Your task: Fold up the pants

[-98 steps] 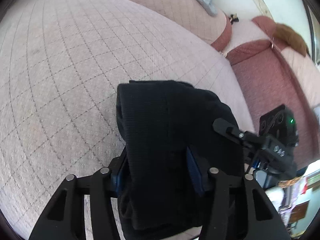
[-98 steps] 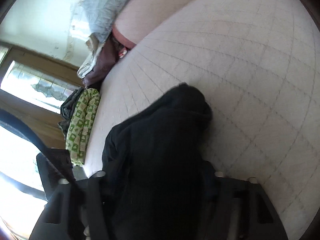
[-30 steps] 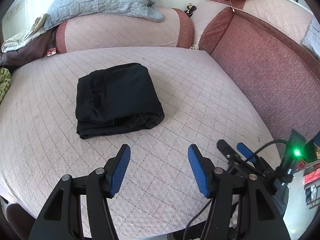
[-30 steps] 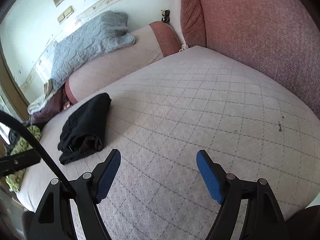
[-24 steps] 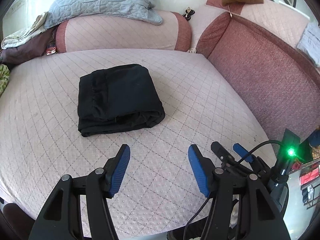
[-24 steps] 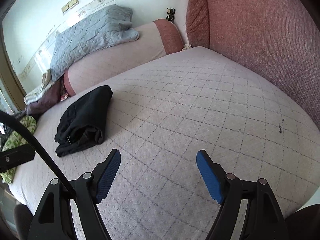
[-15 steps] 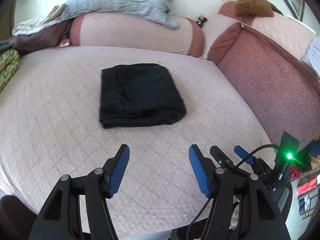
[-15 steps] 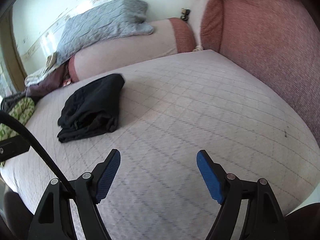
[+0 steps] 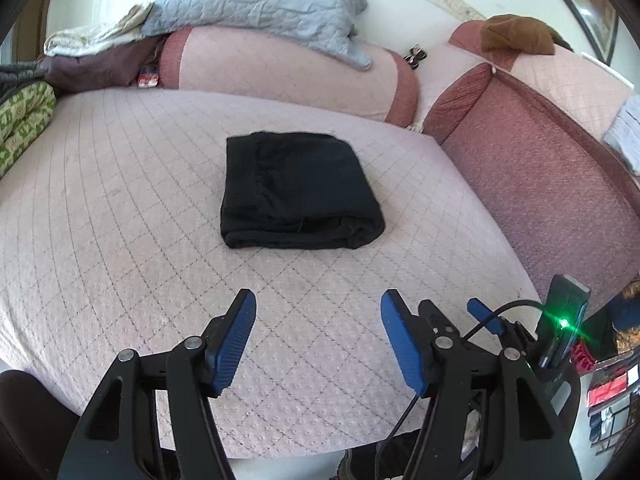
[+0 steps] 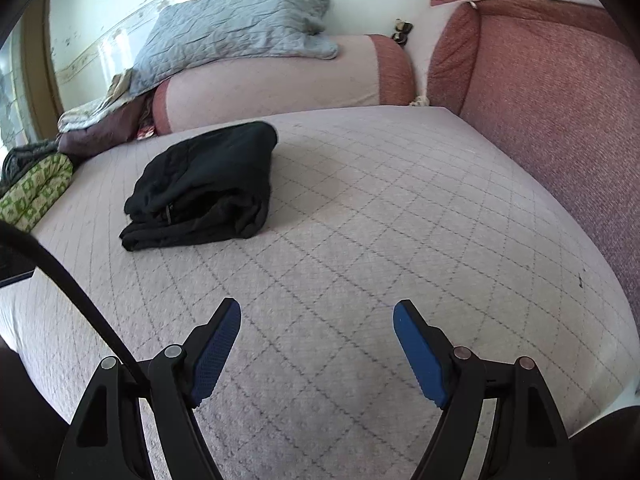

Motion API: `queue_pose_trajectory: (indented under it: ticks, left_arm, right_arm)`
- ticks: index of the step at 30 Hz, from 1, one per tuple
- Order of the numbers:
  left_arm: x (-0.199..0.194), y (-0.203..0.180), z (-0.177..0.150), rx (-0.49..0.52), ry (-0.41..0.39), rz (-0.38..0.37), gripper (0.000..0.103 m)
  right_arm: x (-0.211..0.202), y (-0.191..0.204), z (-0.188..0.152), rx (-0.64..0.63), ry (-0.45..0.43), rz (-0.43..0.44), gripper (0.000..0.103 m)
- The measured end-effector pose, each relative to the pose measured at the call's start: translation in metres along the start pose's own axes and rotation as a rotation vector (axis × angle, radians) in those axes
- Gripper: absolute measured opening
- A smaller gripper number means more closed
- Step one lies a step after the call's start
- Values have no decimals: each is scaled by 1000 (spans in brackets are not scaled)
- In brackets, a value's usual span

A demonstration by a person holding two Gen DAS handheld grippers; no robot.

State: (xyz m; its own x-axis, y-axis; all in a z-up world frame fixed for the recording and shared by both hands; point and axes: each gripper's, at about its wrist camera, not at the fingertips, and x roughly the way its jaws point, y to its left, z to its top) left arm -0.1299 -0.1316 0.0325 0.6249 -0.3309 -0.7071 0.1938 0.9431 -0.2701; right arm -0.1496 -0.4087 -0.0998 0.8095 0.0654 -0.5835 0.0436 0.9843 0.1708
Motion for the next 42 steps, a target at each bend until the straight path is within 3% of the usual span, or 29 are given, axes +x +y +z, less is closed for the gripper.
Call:
queue_pose_trajectory:
  ticks: [4,10,13,20,24,27,30,32,42]
  left_arm:
    - [-8,-5,-5,18,-8,-14,65]
    - [-12,-10,-5,38,-16,1,65]
    - [-9,-8,-5,36,-16,23,67]
    - [17,-7,-9,16,39,58,67]
    - [28,-8,-11,33,67,65,67]
    - [33,-9,-12,33,74,63,67]
    - [38,-11,-15,30,96,54,67]
    - [39,-11,-16,34,97,59,67]
    - [38,3,-17,6,103,77,67]
  right_arm:
    - [-29,-5,8,27,-33,5,83]
    - [-74,-6,35,81,-125,81,93]
    - [-79,-6,47,81,-143,135,94]
    - [-57,-16,63,-38,-114,106,94]
    - [-37,-39,62,68,-56,109,94]
    - [-35,-50,58,119,-61,107,94]
    - [-30,-52,52,103,-93,73,95]
    - [-17,-51,50,90,-59,32,95]
    - [5,-32,36,72,-1,81,95]
